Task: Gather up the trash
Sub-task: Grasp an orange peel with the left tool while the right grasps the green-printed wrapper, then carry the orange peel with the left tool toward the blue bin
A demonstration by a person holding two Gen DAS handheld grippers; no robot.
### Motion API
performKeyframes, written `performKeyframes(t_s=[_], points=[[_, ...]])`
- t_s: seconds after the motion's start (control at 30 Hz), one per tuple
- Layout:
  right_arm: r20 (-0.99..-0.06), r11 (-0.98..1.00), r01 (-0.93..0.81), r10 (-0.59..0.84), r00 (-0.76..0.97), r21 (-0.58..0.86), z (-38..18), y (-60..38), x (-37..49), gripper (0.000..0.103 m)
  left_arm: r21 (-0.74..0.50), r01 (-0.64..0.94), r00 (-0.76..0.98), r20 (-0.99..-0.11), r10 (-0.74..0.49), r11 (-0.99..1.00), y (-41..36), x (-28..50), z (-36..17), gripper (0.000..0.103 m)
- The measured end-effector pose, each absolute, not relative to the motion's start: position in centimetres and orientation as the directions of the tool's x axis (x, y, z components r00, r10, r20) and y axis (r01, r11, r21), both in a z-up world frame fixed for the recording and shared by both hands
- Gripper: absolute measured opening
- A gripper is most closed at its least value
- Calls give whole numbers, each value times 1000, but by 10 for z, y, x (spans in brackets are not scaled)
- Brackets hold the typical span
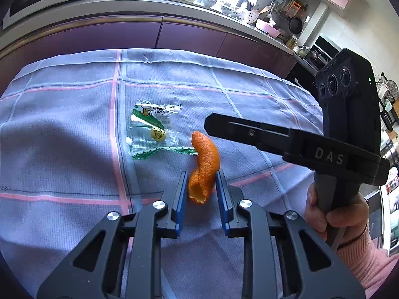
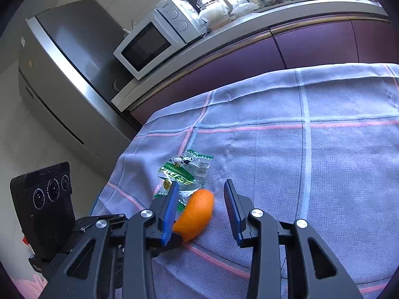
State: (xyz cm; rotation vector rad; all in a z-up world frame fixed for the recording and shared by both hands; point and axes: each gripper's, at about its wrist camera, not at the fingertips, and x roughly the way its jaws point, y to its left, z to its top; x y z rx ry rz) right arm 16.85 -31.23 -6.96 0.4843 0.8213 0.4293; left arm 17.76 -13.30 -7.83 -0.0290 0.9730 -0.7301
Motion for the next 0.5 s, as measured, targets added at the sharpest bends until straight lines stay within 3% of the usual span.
performKeyframes(t_s=[0.2, 0.33, 0.5], points=[[-600, 815, -209, 548, 583, 540, -66, -292, 178, 45, -324, 568, 362, -728, -583, 757, -113, 155, -74, 22], [-627, 833, -194, 525, 576, 519, -70, -280, 184, 62, -305, 560, 390, -723, -570, 770, -94, 142, -71, 22], [-651, 846, -163, 501, 570, 508, -76, -271, 193, 63, -272, 520, 449, -720, -530, 810, -61, 131, -68, 22]])
